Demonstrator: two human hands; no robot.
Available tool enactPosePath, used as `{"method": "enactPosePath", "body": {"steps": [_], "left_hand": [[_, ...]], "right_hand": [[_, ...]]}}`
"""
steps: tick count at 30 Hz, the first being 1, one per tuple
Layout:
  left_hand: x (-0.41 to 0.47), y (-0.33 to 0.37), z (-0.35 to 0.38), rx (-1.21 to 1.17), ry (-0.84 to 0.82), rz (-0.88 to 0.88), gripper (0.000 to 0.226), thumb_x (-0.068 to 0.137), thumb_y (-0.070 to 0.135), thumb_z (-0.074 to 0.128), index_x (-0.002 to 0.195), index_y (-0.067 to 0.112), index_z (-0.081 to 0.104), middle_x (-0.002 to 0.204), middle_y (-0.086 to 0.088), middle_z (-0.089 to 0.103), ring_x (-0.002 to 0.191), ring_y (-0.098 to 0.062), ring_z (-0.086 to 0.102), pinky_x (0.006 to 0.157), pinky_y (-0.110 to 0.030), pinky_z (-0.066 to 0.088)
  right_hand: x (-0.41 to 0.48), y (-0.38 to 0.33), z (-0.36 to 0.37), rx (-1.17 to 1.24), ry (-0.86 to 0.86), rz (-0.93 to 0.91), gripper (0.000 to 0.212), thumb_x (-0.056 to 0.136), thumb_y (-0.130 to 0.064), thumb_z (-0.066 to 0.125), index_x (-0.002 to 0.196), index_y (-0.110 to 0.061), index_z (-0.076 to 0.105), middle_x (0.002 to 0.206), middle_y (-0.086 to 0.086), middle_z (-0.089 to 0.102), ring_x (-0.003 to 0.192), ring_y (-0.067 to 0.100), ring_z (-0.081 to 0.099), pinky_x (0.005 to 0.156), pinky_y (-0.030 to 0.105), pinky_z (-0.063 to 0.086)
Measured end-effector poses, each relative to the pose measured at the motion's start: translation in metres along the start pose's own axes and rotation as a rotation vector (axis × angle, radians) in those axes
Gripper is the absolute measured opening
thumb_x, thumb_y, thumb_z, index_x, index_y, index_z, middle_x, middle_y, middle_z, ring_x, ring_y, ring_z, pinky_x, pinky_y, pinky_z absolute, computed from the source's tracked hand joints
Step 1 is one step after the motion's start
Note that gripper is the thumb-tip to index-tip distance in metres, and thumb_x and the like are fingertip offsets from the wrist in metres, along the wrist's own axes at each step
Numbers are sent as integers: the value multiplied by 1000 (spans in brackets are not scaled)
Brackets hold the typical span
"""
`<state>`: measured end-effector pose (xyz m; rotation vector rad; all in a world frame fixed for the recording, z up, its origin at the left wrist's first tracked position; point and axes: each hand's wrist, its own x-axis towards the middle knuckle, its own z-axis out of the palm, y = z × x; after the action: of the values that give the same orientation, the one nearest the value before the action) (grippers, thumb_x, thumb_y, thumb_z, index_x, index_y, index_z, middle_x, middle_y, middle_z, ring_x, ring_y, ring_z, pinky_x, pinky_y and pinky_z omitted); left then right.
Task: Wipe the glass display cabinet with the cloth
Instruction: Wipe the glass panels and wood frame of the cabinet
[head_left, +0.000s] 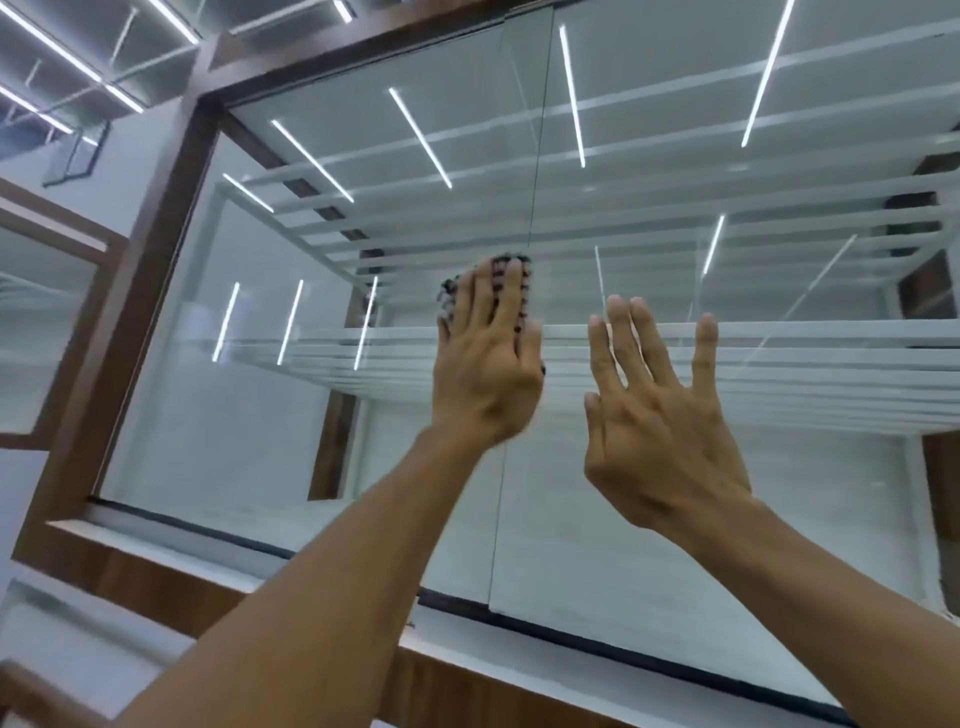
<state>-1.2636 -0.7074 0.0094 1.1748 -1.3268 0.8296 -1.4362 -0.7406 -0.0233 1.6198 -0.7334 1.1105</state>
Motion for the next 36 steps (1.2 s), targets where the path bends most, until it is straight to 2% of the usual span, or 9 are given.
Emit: {"method": "enactPosePath", "body": {"steps": [3, 8, 11, 17, 21, 25, 30, 34, 36], "left_hand": [[-28, 7, 9, -23, 15, -37, 64, 104, 45, 14, 164, 29, -4, 172, 5, -13, 156, -7, -19, 129, -43, -6], [-121, 44, 37, 13, -23, 152, 63, 107, 39, 19, 165, 21, 2, 173, -1, -10, 159, -16, -12, 129, -48, -1], [-114, 75, 48, -6, 1, 108, 63, 106, 38, 19, 164, 23, -1, 173, -2, -11, 159, -17, -13, 129, -48, -4], [-113, 156, 79, -4, -23, 256, 62, 107, 40, 16, 165, 21, 3, 173, -4, -8, 159, -18, -14, 127, -43, -10], [-111, 202, 95, -1, -57, 339, 62, 107, 40, 16, 165, 20, 2, 173, -6, -9, 159, -21, -14, 127, -43, -13], [-111, 253, 112, -9, -76, 420, 62, 108, 40, 16, 165, 18, 3, 173, -9, -7, 159, -24, -12, 127, -45, -14], [-112, 314, 131, -16, -86, 483, 62, 109, 39, 14, 165, 17, 3, 172, -10, -9, 159, -25, -13, 127, -46, -15], [-108, 362, 145, 6, -135, 553, 64, 106, 42, 8, 165, 17, -1, 171, -10, -14, 158, -26, -18, 126, -48, -15], [-108, 383, 149, 6, -151, 570, 64, 106, 39, 11, 165, 16, -2, 171, -11, -13, 158, -27, -18, 126, -49, -15]], "right_hand": [[-4, 4, -3, 39, -3, -5, 65, 103, -36, 24, 160, -6, 19, 169, 16, 10, 158, 30, 5, 123, 66, 5], [-46, 28, -15, 66, -17, -16, 62, 105, -37, 25, 162, -12, 19, 170, 14, 7, 159, 29, 0, 126, 59, 3], [-71, 55, -26, 60, -16, 41, 62, 104, -38, 24, 162, -16, 17, 171, 12, 5, 159, 29, -2, 126, 60, 4], [-104, 112, -44, 30, 5, 166, 63, 104, -40, 16, 163, -18, 18, 171, 12, 6, 159, 29, 1, 125, 61, 2], [-127, 162, -59, -3, -2, 241, 62, 104, -37, 22, 163, -19, 16, 171, 12, 6, 159, 28, 1, 126, 60, 3], [-148, 207, -76, -24, -27, 251, 64, 103, -35, 20, 162, -11, 14, 170, 14, 8, 159, 28, 4, 128, 53, -1], [-171, 255, -100, -141, -18, 333, 63, 104, -36, 23, 161, -11, 21, 169, 19, 13, 158, 32, 8, 125, 62, 7], [-197, 292, -121, -248, -60, 400, 64, 104, -40, 17, 162, -12, 16, 170, 18, 7, 158, 31, 0, 126, 60, 3], [-212, 302, -126, -212, -49, 365, 64, 105, -35, 18, 162, -7, 14, 170, 15, 7, 158, 30, 1, 126, 60, 7]]}}
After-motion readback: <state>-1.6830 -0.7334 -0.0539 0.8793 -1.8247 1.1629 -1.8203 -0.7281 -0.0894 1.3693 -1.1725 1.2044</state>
